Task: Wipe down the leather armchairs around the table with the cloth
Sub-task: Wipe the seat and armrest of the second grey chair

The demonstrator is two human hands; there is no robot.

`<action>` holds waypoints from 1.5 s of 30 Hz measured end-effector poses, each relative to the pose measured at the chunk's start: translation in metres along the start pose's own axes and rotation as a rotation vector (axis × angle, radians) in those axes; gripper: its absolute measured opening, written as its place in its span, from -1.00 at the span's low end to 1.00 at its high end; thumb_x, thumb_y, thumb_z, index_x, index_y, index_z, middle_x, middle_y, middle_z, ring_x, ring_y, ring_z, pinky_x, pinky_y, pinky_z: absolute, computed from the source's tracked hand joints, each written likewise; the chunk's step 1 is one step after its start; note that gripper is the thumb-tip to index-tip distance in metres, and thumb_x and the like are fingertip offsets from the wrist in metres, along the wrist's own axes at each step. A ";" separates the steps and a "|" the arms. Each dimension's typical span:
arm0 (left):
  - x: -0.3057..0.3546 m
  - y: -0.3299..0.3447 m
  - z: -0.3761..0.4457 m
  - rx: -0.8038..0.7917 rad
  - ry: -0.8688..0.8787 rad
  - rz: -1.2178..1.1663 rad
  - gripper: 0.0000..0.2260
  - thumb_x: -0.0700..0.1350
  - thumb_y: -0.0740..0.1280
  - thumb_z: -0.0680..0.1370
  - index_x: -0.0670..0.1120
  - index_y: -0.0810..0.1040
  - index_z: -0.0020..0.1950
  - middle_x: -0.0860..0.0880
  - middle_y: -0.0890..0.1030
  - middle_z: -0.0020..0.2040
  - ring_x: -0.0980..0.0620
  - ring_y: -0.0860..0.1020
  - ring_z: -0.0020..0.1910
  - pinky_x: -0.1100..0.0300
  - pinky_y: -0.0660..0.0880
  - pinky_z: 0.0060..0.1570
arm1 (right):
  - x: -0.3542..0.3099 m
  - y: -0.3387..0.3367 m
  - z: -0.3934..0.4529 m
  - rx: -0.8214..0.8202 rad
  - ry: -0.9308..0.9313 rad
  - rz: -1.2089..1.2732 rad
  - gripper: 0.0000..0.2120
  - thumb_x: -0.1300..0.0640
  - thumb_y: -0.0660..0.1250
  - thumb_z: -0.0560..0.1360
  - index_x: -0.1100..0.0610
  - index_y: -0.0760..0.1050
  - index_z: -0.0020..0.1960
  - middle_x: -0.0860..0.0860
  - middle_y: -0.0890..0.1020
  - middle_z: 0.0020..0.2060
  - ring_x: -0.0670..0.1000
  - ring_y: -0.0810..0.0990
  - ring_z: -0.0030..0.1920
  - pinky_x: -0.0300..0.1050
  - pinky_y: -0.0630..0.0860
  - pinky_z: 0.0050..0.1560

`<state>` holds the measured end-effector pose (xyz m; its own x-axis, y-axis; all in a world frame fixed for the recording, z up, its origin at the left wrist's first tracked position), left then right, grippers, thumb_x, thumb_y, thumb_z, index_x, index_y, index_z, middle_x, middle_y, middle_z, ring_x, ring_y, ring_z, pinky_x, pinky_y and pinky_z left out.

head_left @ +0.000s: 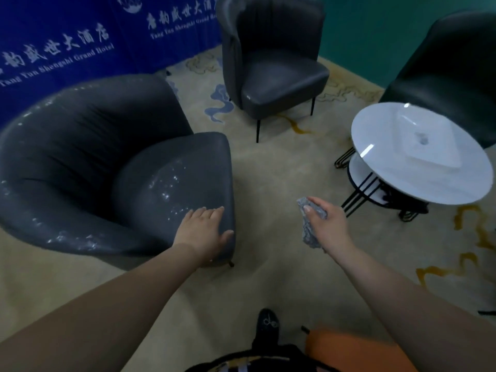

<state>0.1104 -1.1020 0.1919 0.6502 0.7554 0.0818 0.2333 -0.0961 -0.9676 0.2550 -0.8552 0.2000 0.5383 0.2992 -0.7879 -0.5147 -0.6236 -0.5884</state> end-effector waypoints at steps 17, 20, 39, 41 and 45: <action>-0.049 -0.008 0.171 -0.038 -0.158 -0.098 -0.41 0.24 0.07 0.59 -0.01 0.11 0.55 -0.02 0.30 0.49 -0.03 0.19 0.49 0.04 0.05 0.47 | -0.076 0.060 0.211 -0.167 -0.103 -0.056 -0.68 -0.01 0.31 0.52 0.00 0.52 0.26 0.09 0.55 0.14 -0.02 0.56 0.08 -0.16 0.45 0.19; -0.069 -0.009 0.194 -0.073 -0.196 -0.114 -0.41 0.24 0.07 0.60 -0.01 0.10 0.55 -0.03 0.29 0.49 -0.04 0.19 0.49 0.04 0.06 0.48 | -0.098 0.078 0.243 -0.179 -0.130 -0.070 -0.69 -0.04 0.30 0.52 -0.05 0.52 0.25 0.04 0.52 0.09 -0.05 0.55 0.02 -0.33 0.37 0.00; -0.191 0.006 0.240 -0.035 -0.837 -0.245 -0.41 0.27 0.08 0.56 -0.01 0.22 0.51 0.00 0.41 0.41 -0.03 0.32 0.40 0.04 0.16 0.42 | -0.244 0.301 0.389 -0.780 -0.485 -0.212 -0.72 -0.01 0.33 0.50 -0.12 0.53 0.21 -0.04 0.41 0.03 -0.23 0.44 -0.11 -0.38 0.27 0.06; -0.189 0.013 0.239 -0.030 -0.951 -0.292 -0.41 0.27 0.09 0.56 -0.01 0.21 0.51 0.00 0.41 0.41 -0.03 0.32 0.40 0.03 0.16 0.43 | -0.257 0.325 0.400 -0.867 -0.531 -0.240 -0.73 -0.02 0.32 0.50 -0.13 0.53 0.20 -0.05 0.41 0.03 -0.30 0.43 -0.12 -0.48 0.26 -0.02; -0.174 0.018 0.238 -0.001 -1.177 -0.374 -0.42 0.27 0.08 0.56 0.00 0.23 0.50 -0.01 0.43 0.40 -0.04 0.33 0.40 0.03 0.19 0.40 | -0.274 0.365 0.411 -1.014 -0.638 -0.301 -0.74 -0.02 0.33 0.50 -0.13 0.54 0.18 -0.05 0.41 0.01 -0.39 0.40 -0.16 -0.71 0.19 -0.18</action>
<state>-0.1707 -1.0815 0.1037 -0.5032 0.8596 0.0883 0.2662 0.2514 -0.9306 -0.3546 -0.8679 0.1261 -0.0226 0.6490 -0.7604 0.4762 -0.6618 -0.5790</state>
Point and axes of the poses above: each hand's wrist, its own z-axis towards the middle knuckle, its own y-axis out of the palm, x = y × z, the point moved 6 cm from there along z, towards the middle knuckle
